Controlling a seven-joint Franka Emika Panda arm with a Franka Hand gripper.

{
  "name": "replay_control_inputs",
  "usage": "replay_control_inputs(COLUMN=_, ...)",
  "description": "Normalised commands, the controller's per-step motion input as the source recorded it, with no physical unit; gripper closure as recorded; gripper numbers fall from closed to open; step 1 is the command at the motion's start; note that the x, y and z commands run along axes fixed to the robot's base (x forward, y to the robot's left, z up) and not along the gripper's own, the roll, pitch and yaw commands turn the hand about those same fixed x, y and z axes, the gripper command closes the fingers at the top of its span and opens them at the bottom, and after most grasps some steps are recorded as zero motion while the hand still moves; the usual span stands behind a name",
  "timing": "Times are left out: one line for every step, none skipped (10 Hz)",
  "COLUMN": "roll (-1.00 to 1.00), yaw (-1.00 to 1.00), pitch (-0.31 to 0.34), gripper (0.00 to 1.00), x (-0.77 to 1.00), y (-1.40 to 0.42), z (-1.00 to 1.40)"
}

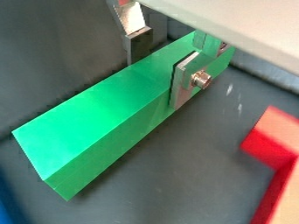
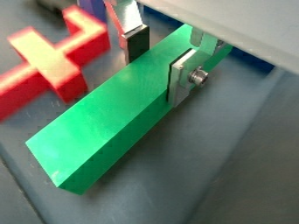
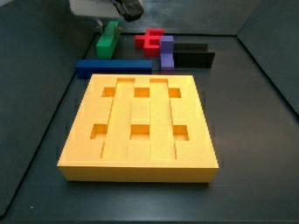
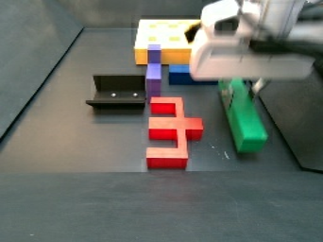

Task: Pick up the green object. Move up. Move to above the board. Insert the green object.
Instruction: Move up, then move to above the board.

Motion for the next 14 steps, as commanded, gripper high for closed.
replay_control_inputs(roll=0.08, yaw=-0.02, pitch=0.012, gripper=1.00, x=-0.06, y=-0.02, z=0.33)
replay_control_inputs(roll=0.00, yaw=0.00, pitch=0.000, gripper=1.00, x=0.00, y=0.00, z=1.40)
replay_control_inputs(roll=-0.01, yaw=0.01, pitch=0.046, gripper=1.00, x=-0.01, y=0.00, z=1.40)
replay_control_inputs(roll=0.04, yaw=0.01, pitch=0.051, gripper=1.00, x=-0.04, y=0.00, z=1.40)
replay_control_inputs(roll=0.07, yaw=0.00, pitch=0.034, gripper=1.00, x=-0.01, y=0.00, z=1.40)
replay_control_inputs(roll=0.05, yaw=0.01, pitch=0.049, gripper=1.00, x=0.01, y=0.00, z=1.40)
replay_control_inputs(roll=0.01, yaw=0.00, pitch=0.078, gripper=1.00, x=0.03, y=0.01, z=1.40)
replay_control_inputs(roll=0.00, yaw=0.00, pitch=0.078, gripper=1.00, x=0.03, y=0.00, z=1.40)
replay_control_inputs(roll=0.00, yaw=0.00, pitch=0.068, gripper=1.00, x=0.00, y=0.00, z=0.62)
replay_control_inputs(roll=0.00, yaw=0.01, pitch=0.053, gripper=1.00, x=0.01, y=0.00, z=0.35)
replay_control_inputs(roll=-0.08, yaw=0.04, pitch=0.121, gripper=1.00, x=0.54, y=-1.40, z=0.17)
replay_control_inputs(roll=-0.03, yaw=0.04, pitch=0.150, gripper=1.00, x=0.54, y=-1.40, z=0.16)
replay_control_inputs(roll=-0.01, yaw=0.04, pitch=0.177, gripper=1.00, x=0.56, y=-1.40, z=0.17)
replay_control_inputs(roll=-0.07, yaw=0.01, pitch=0.181, gripper=1.00, x=0.58, y=-1.40, z=0.17)
